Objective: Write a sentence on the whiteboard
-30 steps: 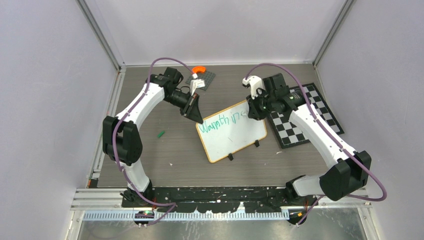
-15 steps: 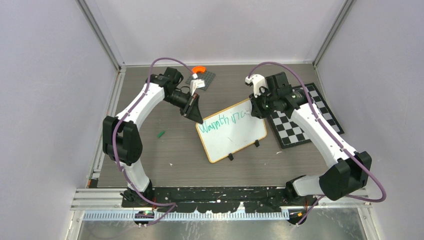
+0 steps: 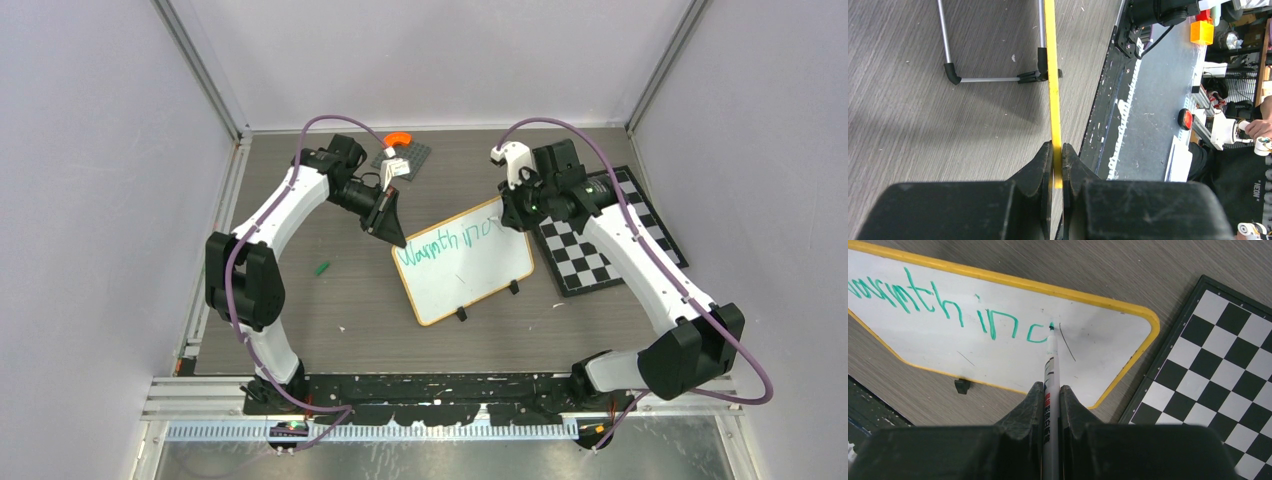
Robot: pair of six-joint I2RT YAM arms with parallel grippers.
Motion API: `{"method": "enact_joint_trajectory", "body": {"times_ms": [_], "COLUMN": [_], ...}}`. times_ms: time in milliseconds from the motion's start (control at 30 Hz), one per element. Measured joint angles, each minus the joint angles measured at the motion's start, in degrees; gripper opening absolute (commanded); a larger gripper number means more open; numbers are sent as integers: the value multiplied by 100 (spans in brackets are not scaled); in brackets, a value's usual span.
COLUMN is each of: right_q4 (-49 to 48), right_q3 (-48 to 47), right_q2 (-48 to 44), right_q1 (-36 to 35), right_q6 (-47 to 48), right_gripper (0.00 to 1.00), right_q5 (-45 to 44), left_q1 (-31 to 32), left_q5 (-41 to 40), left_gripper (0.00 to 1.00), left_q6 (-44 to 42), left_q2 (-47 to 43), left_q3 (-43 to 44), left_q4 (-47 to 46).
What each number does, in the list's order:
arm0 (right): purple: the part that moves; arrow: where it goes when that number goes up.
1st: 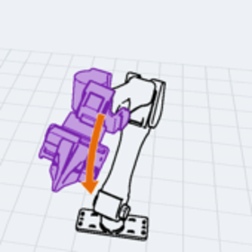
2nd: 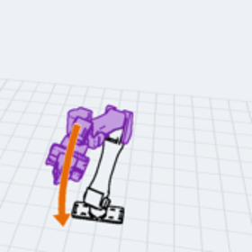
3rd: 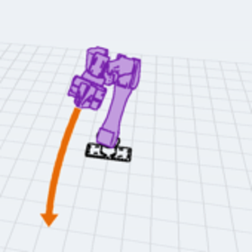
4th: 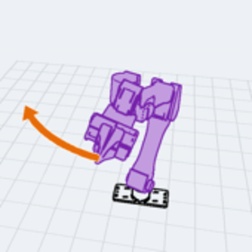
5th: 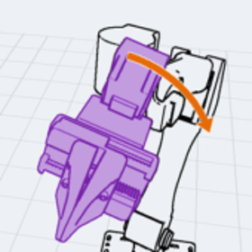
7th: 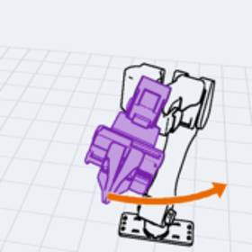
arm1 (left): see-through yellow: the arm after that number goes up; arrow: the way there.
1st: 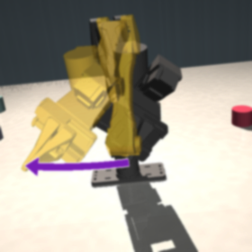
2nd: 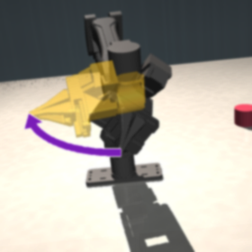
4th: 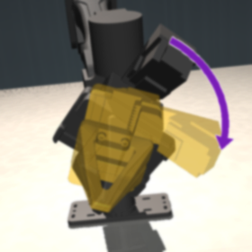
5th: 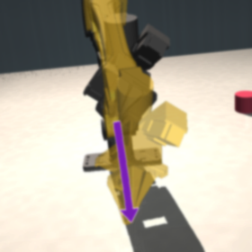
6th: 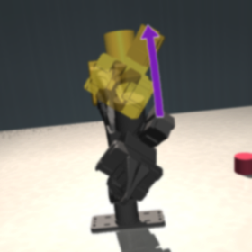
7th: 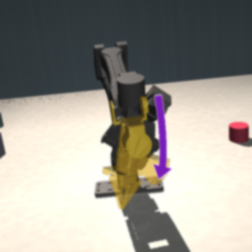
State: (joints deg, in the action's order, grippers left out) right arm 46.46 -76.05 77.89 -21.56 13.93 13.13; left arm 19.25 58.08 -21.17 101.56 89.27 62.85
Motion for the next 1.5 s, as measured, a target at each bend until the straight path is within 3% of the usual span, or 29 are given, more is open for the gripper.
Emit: {"method": "enact_joint_trajectory", "body": {"times_ms": [333, 567, 900, 1067, 1300, 1400, 1500], "right_q4": [122, 527, 931, 734, 81, -208, -468], "right_q3": [356, -92, -511, -310, 822, 1239, 1390], "right_q2": [-2, -2, -142, -439, -776, -745, -732], "right_q1": [7, 2, -175, -310, -984, -1174, -1316], "right_q6": [127, 216, -70, -348, -640, -745, -798], "right_gripper": [0, 0, 0, 0, 0, 0, 0], "right_q5": [-81, 208, 848, 1300, 1860, 1871, 1864], "left_q1": [-2, 26, 57, 50, 52, 66, 101], "left_q5": [-26, -13, -17, -22, 9, 9, 9], "left_gripper": [2, 40, 65, 69, 69, 66, 56], "left_q6": [2, 26, 483, 835, 1152, 1215, 1261], "left_q2": [7, 7, -164, -413, -551, -549, -544], "left_q3": [0, 2, -354, -824, -1176, -1220, -1220], "left_q4": [15, 0, -616, -1150, -1672, -1764, -1864]}}
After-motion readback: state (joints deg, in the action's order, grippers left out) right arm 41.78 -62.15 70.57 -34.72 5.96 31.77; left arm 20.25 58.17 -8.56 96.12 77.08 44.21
